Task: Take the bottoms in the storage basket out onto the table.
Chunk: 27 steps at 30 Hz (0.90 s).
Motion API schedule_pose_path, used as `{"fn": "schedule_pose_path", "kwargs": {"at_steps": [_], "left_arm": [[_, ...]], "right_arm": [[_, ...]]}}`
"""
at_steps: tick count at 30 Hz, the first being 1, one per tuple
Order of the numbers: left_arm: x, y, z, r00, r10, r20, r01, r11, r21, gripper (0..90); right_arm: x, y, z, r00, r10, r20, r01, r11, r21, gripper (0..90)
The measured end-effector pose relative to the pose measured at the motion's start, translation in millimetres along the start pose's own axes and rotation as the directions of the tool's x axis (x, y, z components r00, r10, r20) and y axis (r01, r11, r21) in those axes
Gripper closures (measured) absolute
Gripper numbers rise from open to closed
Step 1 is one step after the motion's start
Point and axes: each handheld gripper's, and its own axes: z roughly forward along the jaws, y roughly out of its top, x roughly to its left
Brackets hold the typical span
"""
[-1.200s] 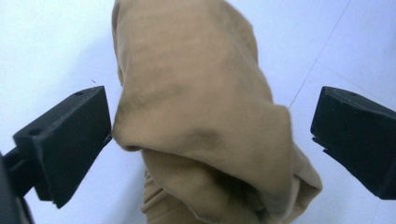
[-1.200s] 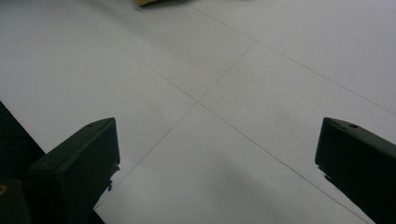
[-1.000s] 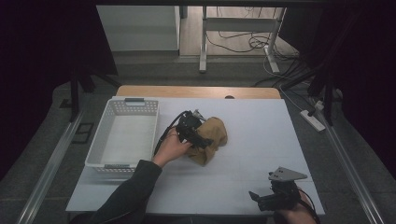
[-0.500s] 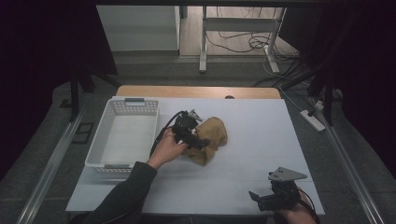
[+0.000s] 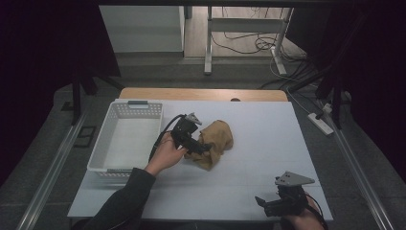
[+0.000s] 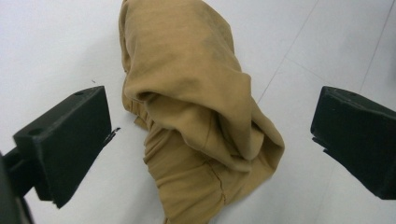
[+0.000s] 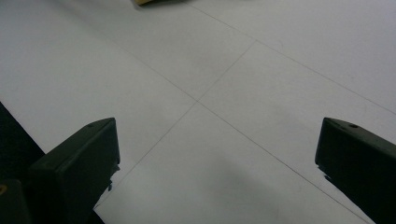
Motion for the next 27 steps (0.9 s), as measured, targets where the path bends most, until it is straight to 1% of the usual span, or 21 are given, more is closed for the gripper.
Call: {"fn": "schedule_pose_path", "kwargs": {"at_steps": [8,17,21,27], "left_arm": [[2.9,-6.6,-5.9,1.0000,0.002,0.005,-0.002,1.0000,0.001,0.0],[5.8,-11.6,-14.0,1.0000,0.000,0.008,0.001,0.9999,-0.017,0.0],[7.5,-13.7,-17.3,0.9998,-0.013,0.016,0.013,0.9995,-0.030,0.0],[9.8,-17.5,-20.9,0.9992,-0.028,0.029,0.029,0.9989,-0.035,0.0]], "right_arm": [[0.2,0.0,0.1,1.0000,-0.001,-0.001,0.001,1.000,-0.001,0.4],[0.3,-0.1,-0.1,1.0000,-0.002,-0.001,0.002,1.000,-0.003,0.3],[0.3,-0.1,-0.3,1.0000,-0.003,-0.001,0.003,1.000,-0.003,0.4],[0.3,-0.1,-0.4,1.0000,-0.003,-0.002,0.003,1.000,-0.005,0.3]]}}
